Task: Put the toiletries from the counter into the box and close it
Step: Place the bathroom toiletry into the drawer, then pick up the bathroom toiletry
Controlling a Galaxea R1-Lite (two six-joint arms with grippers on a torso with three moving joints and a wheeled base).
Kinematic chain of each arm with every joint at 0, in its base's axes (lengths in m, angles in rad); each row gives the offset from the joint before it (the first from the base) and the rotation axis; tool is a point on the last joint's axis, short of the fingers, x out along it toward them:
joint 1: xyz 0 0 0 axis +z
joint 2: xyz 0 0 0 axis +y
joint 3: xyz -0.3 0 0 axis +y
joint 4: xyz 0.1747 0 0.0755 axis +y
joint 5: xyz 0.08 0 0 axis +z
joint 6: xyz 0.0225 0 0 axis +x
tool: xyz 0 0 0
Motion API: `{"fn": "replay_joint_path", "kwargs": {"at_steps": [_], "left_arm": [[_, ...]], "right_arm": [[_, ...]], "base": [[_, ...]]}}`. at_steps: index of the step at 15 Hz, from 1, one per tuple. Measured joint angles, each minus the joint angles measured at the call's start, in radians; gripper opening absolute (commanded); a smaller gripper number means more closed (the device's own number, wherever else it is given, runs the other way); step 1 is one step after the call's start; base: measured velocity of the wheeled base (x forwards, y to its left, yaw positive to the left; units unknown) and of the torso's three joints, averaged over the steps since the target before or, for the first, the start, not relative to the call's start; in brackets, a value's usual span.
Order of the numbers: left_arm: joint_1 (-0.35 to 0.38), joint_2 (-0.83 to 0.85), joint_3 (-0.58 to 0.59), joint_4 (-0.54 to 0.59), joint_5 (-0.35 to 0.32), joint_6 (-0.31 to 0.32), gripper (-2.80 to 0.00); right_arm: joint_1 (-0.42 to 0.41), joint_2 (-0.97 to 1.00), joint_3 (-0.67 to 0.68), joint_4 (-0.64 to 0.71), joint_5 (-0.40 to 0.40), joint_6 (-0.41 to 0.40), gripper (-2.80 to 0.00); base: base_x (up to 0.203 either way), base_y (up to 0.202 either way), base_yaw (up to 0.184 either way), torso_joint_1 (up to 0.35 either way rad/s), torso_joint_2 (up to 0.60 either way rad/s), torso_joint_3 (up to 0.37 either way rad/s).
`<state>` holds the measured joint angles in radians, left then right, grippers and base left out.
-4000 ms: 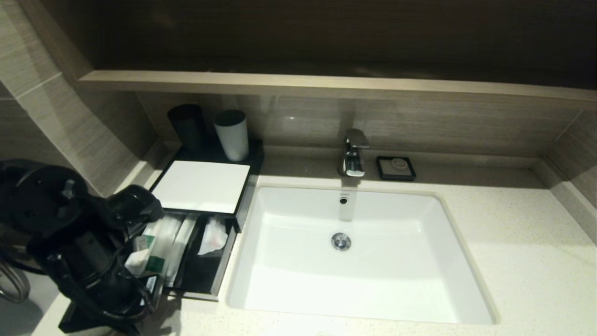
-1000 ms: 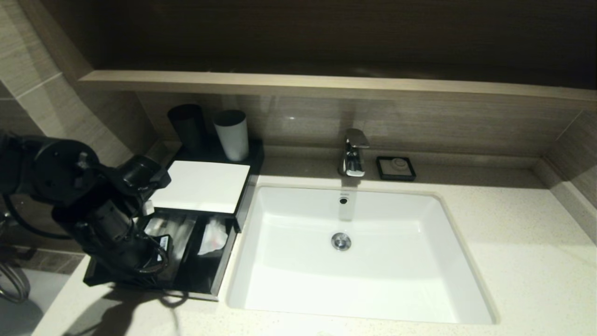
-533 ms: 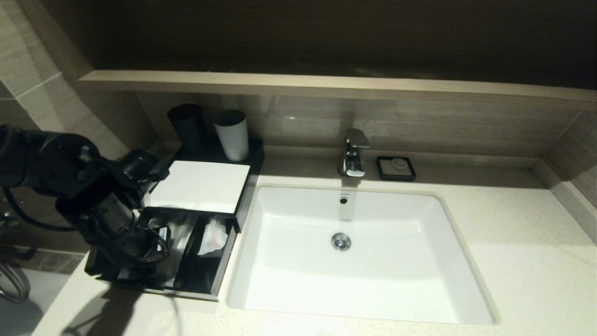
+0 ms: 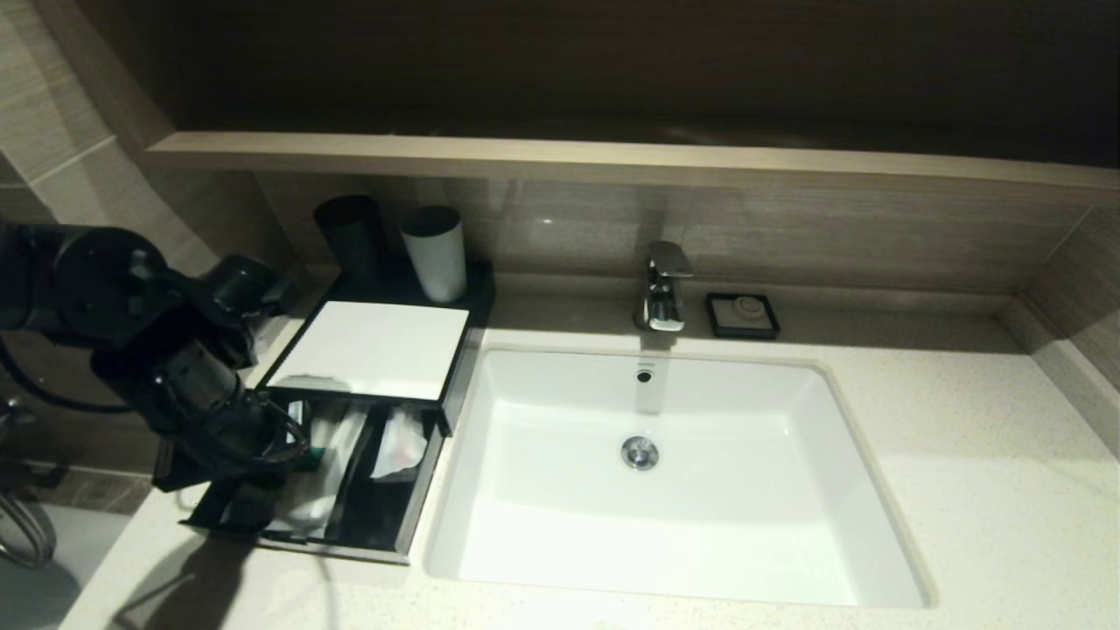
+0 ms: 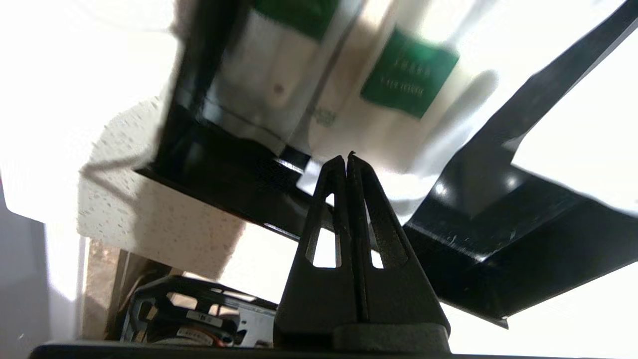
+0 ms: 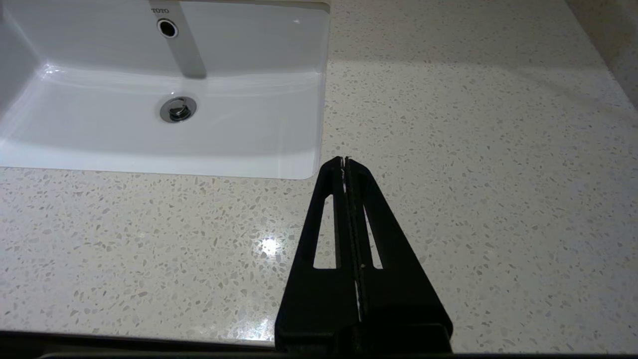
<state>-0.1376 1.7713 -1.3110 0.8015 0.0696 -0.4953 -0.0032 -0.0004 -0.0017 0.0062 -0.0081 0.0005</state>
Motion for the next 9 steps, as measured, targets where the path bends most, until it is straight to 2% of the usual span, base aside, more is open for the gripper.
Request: {"fn": "replay_joint_path", "kwargs": {"at_steps": [5, 9], "left_arm": [[0.028, -0.050, -0.070, 0.027, -0.007, -0.004, -2.80], [-0.045, -0.102, -0.076, 0.043, -0.027, -0.006, -2.80]], "right_arm": [[0.000, 0.000, 0.000, 0.000, 0.000, 0.000, -2.80], [0.001, 0.000, 0.000, 0.000, 0.000, 0.000, -2.80]], "base": [[0.000, 0.000, 0.000, 0.000, 0.00, 0.000], [0.000, 0.000, 0.000, 0.000, 0.00, 0.000]]}}
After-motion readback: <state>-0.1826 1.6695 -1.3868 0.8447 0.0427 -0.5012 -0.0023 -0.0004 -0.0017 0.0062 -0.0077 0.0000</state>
